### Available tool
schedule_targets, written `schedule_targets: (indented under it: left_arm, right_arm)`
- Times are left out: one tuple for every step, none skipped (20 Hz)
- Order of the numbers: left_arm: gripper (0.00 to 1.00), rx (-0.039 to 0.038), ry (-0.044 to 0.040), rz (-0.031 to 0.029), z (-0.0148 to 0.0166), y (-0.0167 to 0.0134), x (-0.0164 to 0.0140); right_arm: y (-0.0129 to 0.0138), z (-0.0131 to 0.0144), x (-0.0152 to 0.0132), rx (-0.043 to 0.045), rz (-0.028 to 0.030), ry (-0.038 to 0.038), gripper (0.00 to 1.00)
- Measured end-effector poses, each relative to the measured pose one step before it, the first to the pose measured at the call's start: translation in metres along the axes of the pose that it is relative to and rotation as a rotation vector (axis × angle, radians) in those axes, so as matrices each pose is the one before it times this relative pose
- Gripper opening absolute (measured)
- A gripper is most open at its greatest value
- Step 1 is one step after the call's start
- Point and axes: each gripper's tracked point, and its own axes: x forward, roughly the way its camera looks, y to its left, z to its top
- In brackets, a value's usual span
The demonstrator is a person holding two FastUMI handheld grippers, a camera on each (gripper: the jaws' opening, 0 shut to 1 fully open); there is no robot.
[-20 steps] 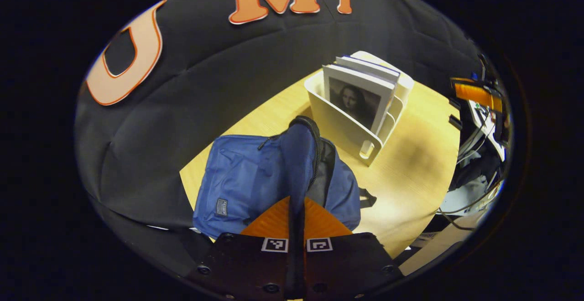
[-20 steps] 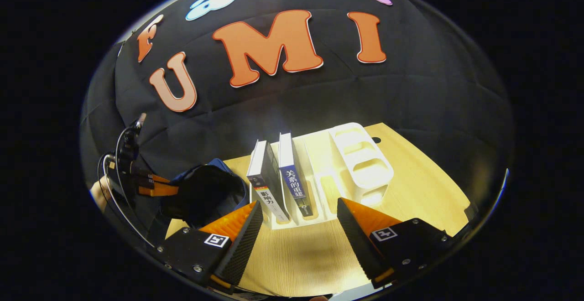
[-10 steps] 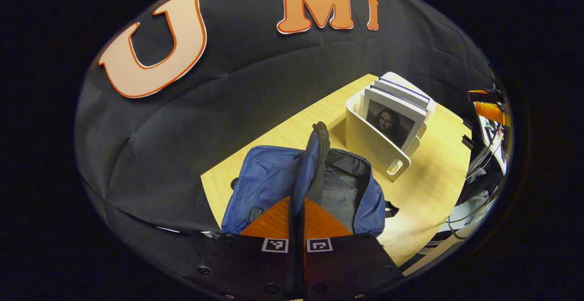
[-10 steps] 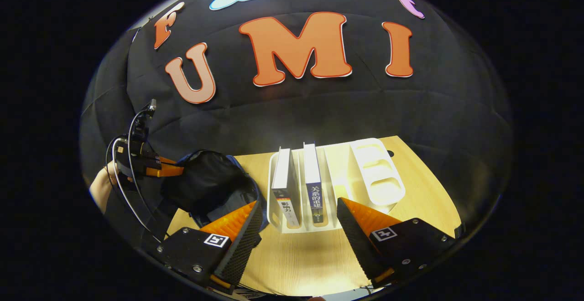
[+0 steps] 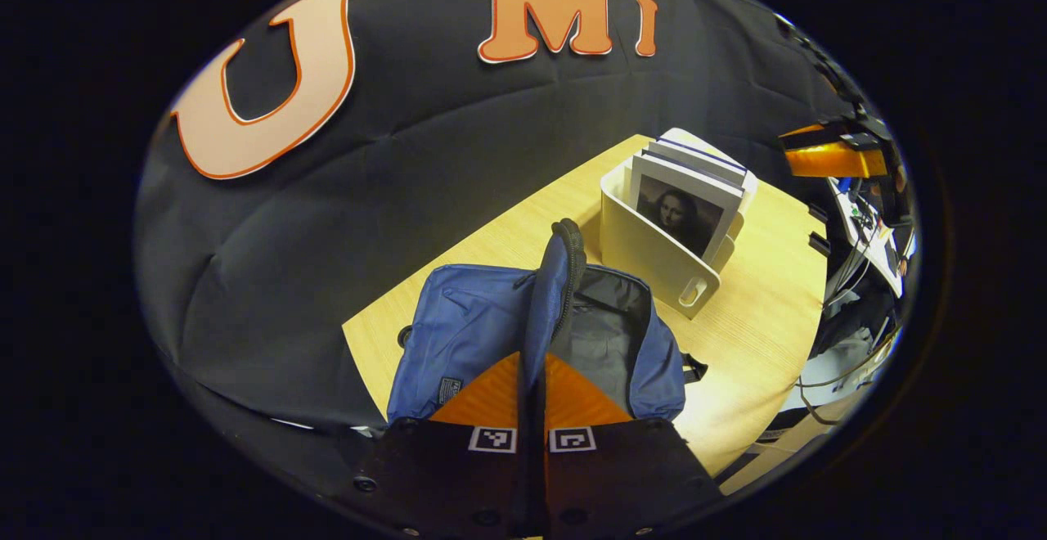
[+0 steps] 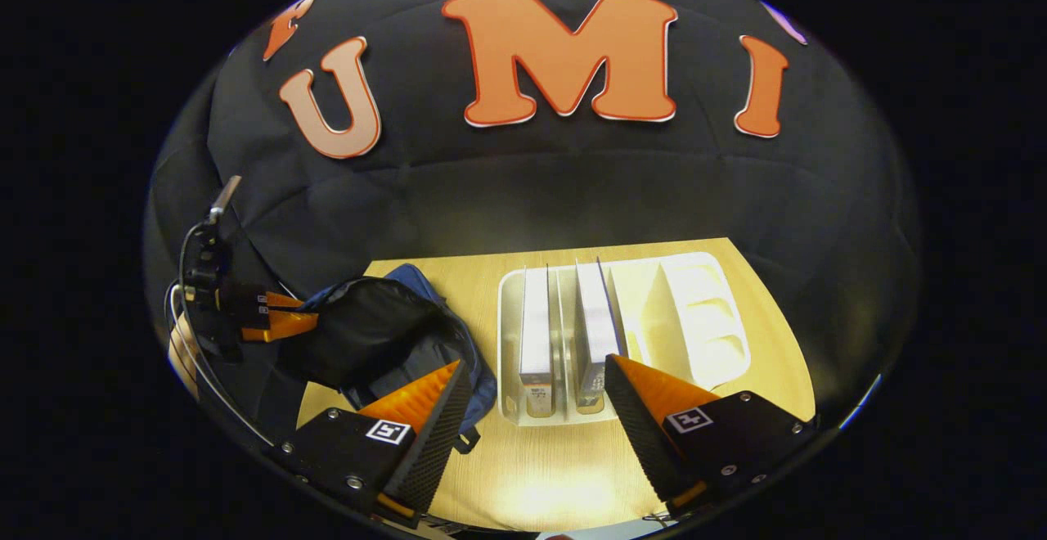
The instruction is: Open the schoolbag, grab two books from the bookshelf and put them into the schoolbag.
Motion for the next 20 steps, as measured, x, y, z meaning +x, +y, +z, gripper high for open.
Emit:
schedule_targets:
  left_arm:
    - [0.01, 0.00161, -0.00329, -0.00696, -0.00068, 0.00148, -0.00012]
    - [0.01, 0.00145, -0.00087, -0.00498, -0.00018, 0.00048, 0.00083]
    - [0.01, 0.00309, -0.00037, -0.00407, 0.0003, 0.0012, -0.00032]
    - [0.01, 0.00182, -0.00091, -0.00401, 0.00057, 0.00073, 0.00045]
    - [0.01, 0.00078, -0.00134, -0.00507, 0.00051, 0.00153, -0.00137]
    - [0.01, 0.001, -0.00188, -0.00677, -0.00087, 0.00004, 0.00077]
    - [0.01, -0.00141, -0.00143, -0.0057, -0.00006, 0.00067, -0.00016]
    - [0.01, -0.00489, 0.00072, -0.00362, -0.00086, 0.001, -0.00046]
    - [0.01, -0.00502, -0.00065, -0.00345, -0.00104, -0.00087, 0.00146]
    - [0.01, -0.00404, -0.00081, -0.00416, -0.00065, 0.00142, -0.0008]
    - [0.01, -0.00352, -0.00078, -0.00404, -0.00028, 0.00054, -0.00024]
    - [0.0, -0.00103, 0.00091, -0.00379, -0.00137, 0.00026, 0.00023]
    - [0.01, -0.00236, 0.00004, -0.00153, -0.00077, 0.00064, 0.00039]
    - [0.01, -0.00472, 0.00074, -0.00017, -0.00153, 0.00006, 0.00217]
    - [0.01, -0.00438, 0.00141, 0.0011, -0.00054, 0.00051, 0.00092]
    - [0.01, -0.00004, 0.00128, -0.00054, -0.00004, 0.0008, 0.00099]
    - [0.01, 0.00148, 0.00181, 0.00082, -0.00042, 0.00066, 0.0008]
    - [0.01, 0.0006, 0.00188, 0.00008, -0.00004, 0.00027, 0.00062]
    - [0.01, 0.00232, 0.00105, -0.00008, 0.00113, 0.00015, -0.001]
    - [0.01, 0.00314, 0.0001, -0.00053, -0.00066, -0.00051, 0.00014]
  right_arm:
    - [0.00348, 0.00326, 0.01211, -0.01631, 0.00451, 0.02109, 0.98]
    - [0.0037, 0.00521, 0.01154, -0.0107, 0.00309, 0.0165, 0.98]
    - [0.00291, 0.0048, 0.01251, -0.00337, 0.00312, 0.02054, 0.98]
    - [-0.00021, 0.00334, 0.01155, -0.00223, -0.00522, 0.0282, 0.98]
    - [-0.00132, 0.0041, 0.01275, -0.00252, -0.01124, 0.02863, 0.98]
    - [-0.00088, 0.0031, 0.01337, -0.00392, -0.01056, 0.02971, 0.98]
    - [0.00044, 0.00341, 0.01179, 0.00307, -0.00507, 0.03359, 0.97]
    - [0.00234, 0.00039, 0.00912, 0.01018, 0.01036, 0.0287, 0.98]
    - [0.00067, -0.00386, 0.00721, 0.01195, 0.00926, 0.03154, 0.98]
    - [-0.0011, -0.00225, 0.00462, -0.00162, -0.00529, 0.02278, 0.98]
    - [-0.00386, -0.00177, 0.00815, -0.00893, -0.01232, 0.01637, 0.98]
    - [-0.00238, -0.00157, 0.00747, -0.00738, -0.01336, 0.01614, 0.98]
    - [-0.00091, -0.00265, 0.00805, -0.00487, -0.01107, 0.02104, 0.98]
    - [0.0009, -0.00271, 0.00562, -0.00693, -0.00516, 0.01746, 1.0]
    - [0.0007, -0.00214, 0.00521, -0.00965, -0.00703, 0.01112, 0.94]
    - [-0.00097, -0.0017, 0.00495, -0.00778, -0.0136, 0.01063, 0.88]
    - [-0.00147, -0.00092, 0.00371, -0.00988, -0.01582, 0.00632, 0.84]
    - [-0.00204, -0.0006, 0.00325, -0.0038, -0.01204, 0.00267, 0.74]
    - [0.00073, -0.0018, 0.00308, 0.00336, -0.00339, 0.00333, 0.57]
    - [0.00292, 0.00137, -0.00304, 0.01686, 0.01232, -0.00035, 0.36]
